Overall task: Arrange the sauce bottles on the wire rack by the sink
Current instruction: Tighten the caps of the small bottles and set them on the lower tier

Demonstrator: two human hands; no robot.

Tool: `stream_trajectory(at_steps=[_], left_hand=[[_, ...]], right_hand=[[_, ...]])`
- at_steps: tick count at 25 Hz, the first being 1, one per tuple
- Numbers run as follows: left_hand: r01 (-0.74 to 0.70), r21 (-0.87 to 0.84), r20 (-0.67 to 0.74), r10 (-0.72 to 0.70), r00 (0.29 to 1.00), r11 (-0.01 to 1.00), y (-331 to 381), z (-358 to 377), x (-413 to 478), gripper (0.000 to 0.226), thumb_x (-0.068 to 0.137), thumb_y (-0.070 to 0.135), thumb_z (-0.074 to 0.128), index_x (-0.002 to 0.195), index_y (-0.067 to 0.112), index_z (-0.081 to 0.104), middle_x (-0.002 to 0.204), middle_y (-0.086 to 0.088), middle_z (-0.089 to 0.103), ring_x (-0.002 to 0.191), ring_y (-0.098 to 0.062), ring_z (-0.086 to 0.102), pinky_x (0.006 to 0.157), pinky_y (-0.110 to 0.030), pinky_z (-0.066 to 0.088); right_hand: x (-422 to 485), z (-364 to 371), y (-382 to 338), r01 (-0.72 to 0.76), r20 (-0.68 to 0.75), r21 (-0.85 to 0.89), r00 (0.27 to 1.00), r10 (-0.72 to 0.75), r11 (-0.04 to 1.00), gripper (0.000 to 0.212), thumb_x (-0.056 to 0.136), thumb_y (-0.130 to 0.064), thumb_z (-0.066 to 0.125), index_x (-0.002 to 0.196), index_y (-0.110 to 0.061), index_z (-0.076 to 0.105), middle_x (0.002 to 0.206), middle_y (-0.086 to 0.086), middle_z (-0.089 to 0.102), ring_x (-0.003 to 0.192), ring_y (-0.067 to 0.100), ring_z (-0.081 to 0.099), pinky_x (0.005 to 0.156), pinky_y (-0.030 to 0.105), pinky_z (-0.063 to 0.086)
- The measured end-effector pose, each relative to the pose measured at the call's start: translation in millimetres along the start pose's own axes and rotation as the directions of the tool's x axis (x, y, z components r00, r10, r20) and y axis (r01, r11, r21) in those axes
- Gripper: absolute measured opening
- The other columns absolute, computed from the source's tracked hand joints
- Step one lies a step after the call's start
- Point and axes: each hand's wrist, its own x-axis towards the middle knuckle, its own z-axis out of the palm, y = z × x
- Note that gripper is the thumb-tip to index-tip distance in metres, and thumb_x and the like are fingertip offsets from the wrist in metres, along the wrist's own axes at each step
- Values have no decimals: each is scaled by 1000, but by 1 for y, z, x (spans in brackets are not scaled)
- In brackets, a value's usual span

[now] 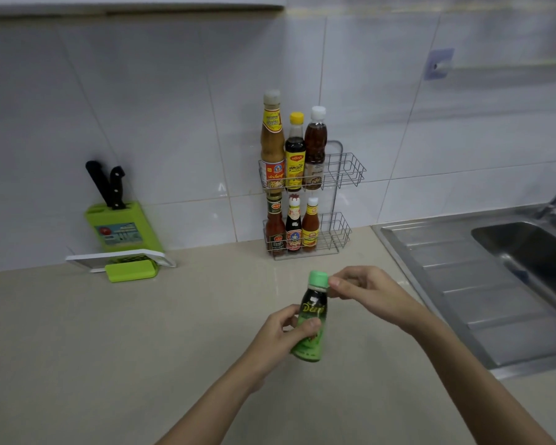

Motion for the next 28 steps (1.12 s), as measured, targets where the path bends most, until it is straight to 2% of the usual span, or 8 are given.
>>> stream_trajectory(at_steps=[3, 5, 9, 13, 17, 24, 26, 28], left_hand=[[22, -80, -11, -23, 1000, 997, 5, -10, 0, 26, 85, 36, 67, 104, 18, 68, 93, -1, 63, 87, -9, 64, 85, -35, 52], [6, -46, 51, -3, 999, 999, 10, -13, -1, 29, 87, 35, 66, 111, 20, 66, 98, -2, 63, 93, -12, 64, 87, -37, 51], [26, -29, 120, -23, 992, 999, 14, -7, -4, 33, 89, 35, 62, 115, 14, 64, 96, -3, 67, 93, -13, 62, 86, -36, 46], [58, -13, 212, -54, 976, 998, 16, -9, -6, 33, 95, 25, 57, 121, 5, 59, 115, -17, 71, 102, -22, 69, 96, -38, 51], [52, -6, 249, -49, 967, 999, 12, -6, -2, 34, 95, 23, 57, 119, -1, 58, 108, -16, 68, 100, -22, 65, 100, -45, 48], [33, 80, 137, -44, 990, 996, 8, -2, 28, 33, 90, 26, 64, 114, 4, 64, 97, -3, 66, 91, -11, 61, 83, -25, 48], [19, 125, 53, -26, 998, 992, 8, -6, 47, 34, 85, 31, 69, 112, 11, 67, 94, -1, 70, 87, -11, 64, 82, -30, 51], [12, 174, -1, -12, 1000, 985, 8, -12, 67, 36, 81, 36, 73, 112, 19, 68, 99, -3, 74, 91, -15, 69, 85, -35, 55]], right_hand=[[1, -7, 0, 90, -33, 41, 996, -89, 995, 21, 90, -27, 61, 104, -11, 64, 111, 1, 71, 101, 14, 68, 92, 36, 54], [9, -4, -1, 163, 51, -44, 986, -160, 986, 28, 92, -29, 58, 120, -21, 59, 123, -6, 63, 106, 11, 64, 90, 29, 54], [23, 1, -3, 262, 202, -315, 958, -205, 912, 27, 100, -32, 41, 117, -18, 56, 90, 0, 65, 78, 16, 63, 75, 32, 52], [28, -7, -4, 401, 359, -581, 907, -219, 709, 32, 101, -43, 28, 94, -19, 48, 84, -1, 58, 78, 15, 54, 75, 37, 46], [33, -12, 4, 446, 392, -662, 891, -229, 602, 48, 96, -54, 15, 83, -19, 45, 73, 0, 56, 67, 14, 50, 69, 37, 45], [53, -19, 23, 331, 298, -708, 941, -161, 623, 52, 96, -56, 13, 85, -19, 48, 72, 3, 59, 68, 19, 55, 67, 40, 46], [66, -21, 29, 228, 239, -665, 967, -87, 711, 43, 99, -50, 20, 94, -19, 49, 80, 3, 61, 73, 20, 57, 68, 36, 46], [75, -17, 36, 87, 159, -467, 987, -14, 880, 30, 98, -45, 33, 101, -19, 47, 84, 3, 61, 71, 15, 56, 61, 26, 46]])
